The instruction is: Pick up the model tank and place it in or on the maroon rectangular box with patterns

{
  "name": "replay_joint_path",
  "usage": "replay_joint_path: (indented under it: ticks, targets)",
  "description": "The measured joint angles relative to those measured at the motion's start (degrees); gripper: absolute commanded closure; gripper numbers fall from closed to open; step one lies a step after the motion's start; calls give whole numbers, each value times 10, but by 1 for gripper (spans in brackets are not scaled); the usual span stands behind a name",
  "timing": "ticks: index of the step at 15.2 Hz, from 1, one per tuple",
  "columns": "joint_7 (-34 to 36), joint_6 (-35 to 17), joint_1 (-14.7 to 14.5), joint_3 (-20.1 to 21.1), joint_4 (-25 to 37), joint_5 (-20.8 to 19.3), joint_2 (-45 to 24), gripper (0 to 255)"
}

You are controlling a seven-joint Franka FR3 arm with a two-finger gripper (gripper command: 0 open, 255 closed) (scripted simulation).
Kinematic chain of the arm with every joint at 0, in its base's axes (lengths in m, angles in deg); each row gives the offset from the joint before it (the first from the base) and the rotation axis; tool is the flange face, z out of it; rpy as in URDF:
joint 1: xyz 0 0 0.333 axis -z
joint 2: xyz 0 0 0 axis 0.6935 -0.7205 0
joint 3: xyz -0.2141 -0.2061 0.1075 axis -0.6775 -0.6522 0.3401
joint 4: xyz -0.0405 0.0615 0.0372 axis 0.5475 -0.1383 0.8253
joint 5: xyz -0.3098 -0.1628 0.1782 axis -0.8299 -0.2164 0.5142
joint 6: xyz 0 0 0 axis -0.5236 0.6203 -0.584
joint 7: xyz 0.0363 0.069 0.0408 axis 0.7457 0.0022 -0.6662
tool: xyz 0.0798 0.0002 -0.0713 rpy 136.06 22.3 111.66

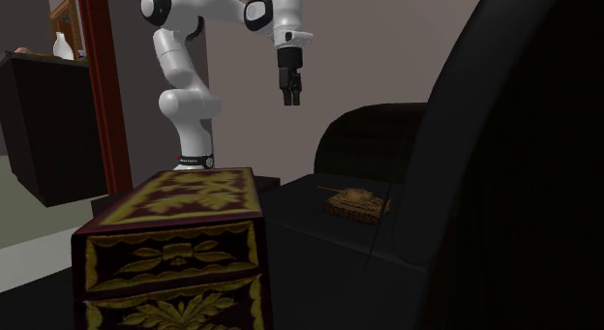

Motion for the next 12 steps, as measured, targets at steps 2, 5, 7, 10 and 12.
replay_joint_path:
  ticks: [2,5,7,10,12]
  targets:
    - [-7,-28,2,-5,10,-2,-36,0]
    - [-23,-74,7,-16,37,-2,-106,0]
    - [-31,-96,9,-21,55,-1,-145,0]
    - [-48,-128,14,-29,91,4,-210,0]
    - [-55,-142,17,-32,118,7,-249,0]
